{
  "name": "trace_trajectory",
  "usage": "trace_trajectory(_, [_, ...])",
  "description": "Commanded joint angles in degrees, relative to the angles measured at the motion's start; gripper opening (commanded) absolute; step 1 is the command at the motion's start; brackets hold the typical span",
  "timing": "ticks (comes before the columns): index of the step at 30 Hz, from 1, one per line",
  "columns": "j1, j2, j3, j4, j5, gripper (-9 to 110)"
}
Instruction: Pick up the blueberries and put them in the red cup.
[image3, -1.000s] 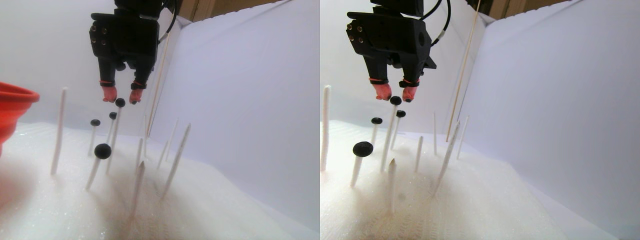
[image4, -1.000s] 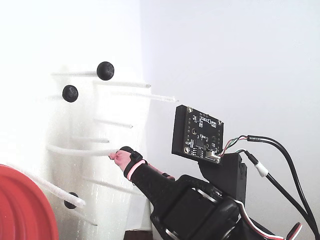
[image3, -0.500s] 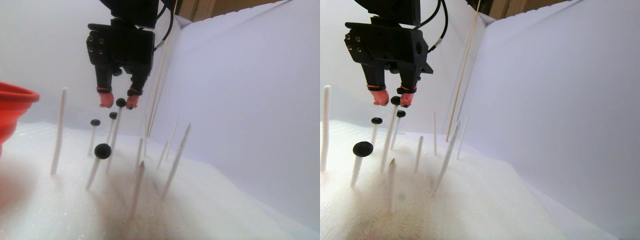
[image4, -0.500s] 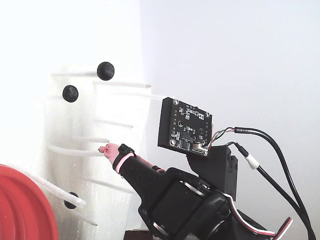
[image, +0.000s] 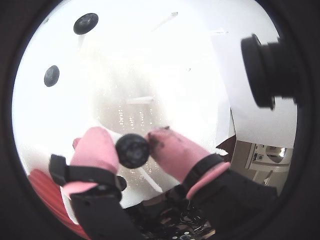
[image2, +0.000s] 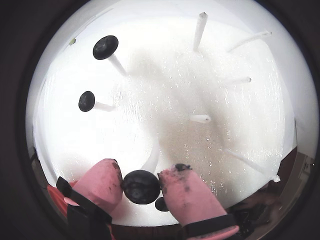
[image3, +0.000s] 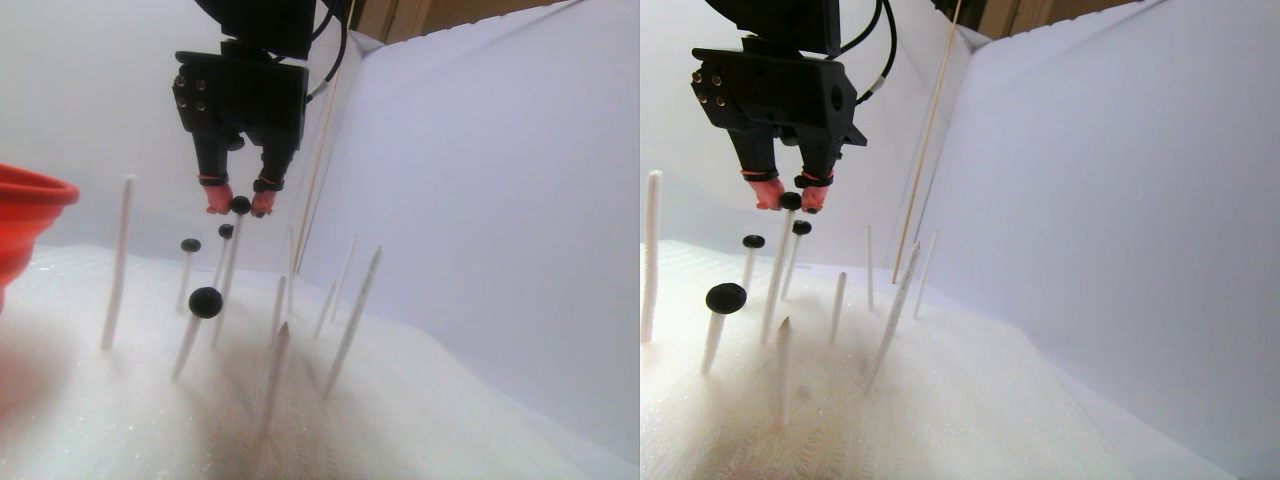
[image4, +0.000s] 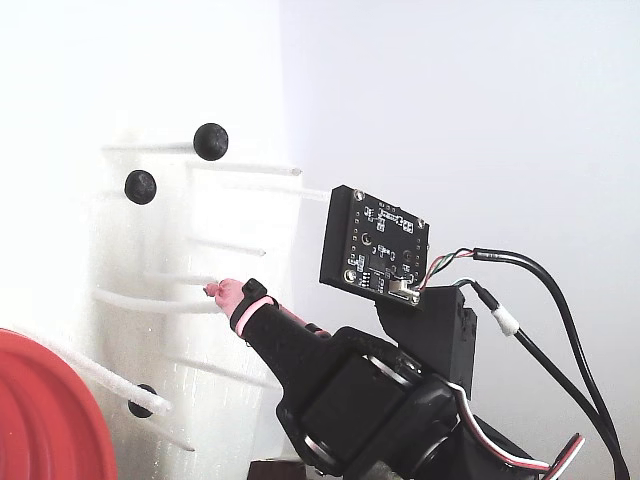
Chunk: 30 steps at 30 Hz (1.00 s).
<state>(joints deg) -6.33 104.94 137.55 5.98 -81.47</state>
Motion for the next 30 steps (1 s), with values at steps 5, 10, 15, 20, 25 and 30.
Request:
trace_trajectory(5, [-0.1, -0.4, -4.0, -2.0, 0.2, 12])
trace_trajectory(10, [-0.1, -0.8, -4.0, -2.3, 0.0, 11])
trace_trajectory(15, [-0.3, 0.1, -3.5, -2.3, 0.0, 11])
trace_trajectory(20, [-0.6, 1.8, -2.7, -2.3, -0.1, 11])
trace_trajectory(25, [-1.2, 4.7, -1.1, -2.3, -0.4, 11])
trace_trajectory(30, [-1.7, 7.3, 0.0, -2.2, -0.8, 10])
